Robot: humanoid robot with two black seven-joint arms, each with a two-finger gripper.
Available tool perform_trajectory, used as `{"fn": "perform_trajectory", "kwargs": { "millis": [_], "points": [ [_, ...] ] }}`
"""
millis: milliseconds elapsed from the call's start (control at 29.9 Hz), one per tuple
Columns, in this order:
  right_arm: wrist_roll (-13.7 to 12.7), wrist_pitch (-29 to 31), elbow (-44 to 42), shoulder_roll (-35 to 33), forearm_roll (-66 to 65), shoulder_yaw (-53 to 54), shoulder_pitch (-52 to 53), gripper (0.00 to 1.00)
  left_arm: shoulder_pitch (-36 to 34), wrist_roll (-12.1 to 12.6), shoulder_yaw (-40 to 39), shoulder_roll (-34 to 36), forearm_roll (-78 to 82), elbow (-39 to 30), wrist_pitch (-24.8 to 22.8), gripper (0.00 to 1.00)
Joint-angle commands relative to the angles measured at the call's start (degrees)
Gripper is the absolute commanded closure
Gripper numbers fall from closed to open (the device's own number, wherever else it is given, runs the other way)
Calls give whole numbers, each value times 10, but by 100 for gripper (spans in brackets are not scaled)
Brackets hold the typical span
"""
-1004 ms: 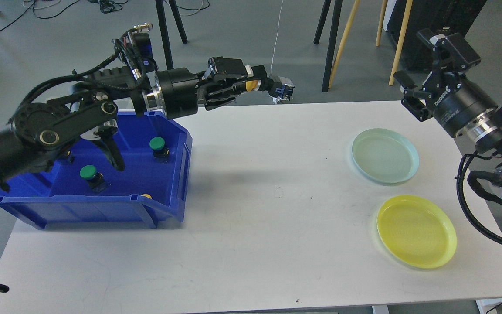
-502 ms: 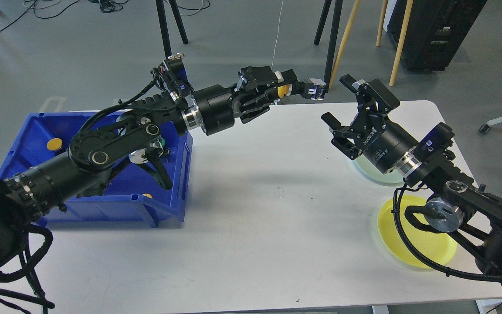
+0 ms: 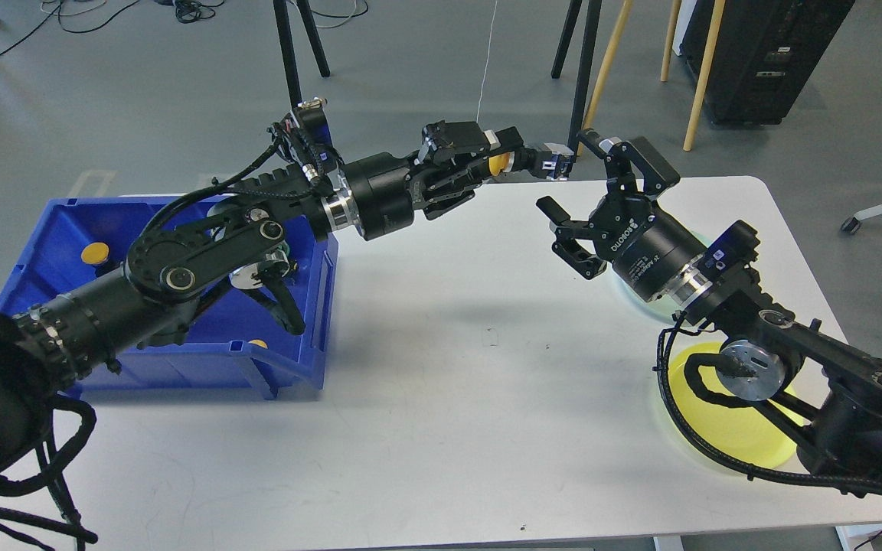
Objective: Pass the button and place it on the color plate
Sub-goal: 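Grasp the yellow button with the right gripper and open the left gripper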
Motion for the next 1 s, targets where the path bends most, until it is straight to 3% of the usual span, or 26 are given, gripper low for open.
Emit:
{"fn": "perform_trajectory", "kwargs": {
  "millis": [0,167,268,636,736,971],
  "points": [
    [1,-2,-2,5,0,-2,10,1,0,0,1,0,0,0,0,95],
    [-1,-7,-3,12,-1,-4,15,3,0,0,1,0,1,0,0,95],
    [-1,-8,-3,16,-1,-5,15,10,0,0,1,0,1,1,0,95],
    [-2,-7,-3,17,-6,-5,18,56,3,0,1,0,1,1,1,95],
    [-2,-13,-3,19,-9,-5,18,78,3,0,1,0,1,1,1,95],
    [-2,-28,-2,20,-8,-5,17,99,3,0,0,0,1,3,6,94]
  ]
}}
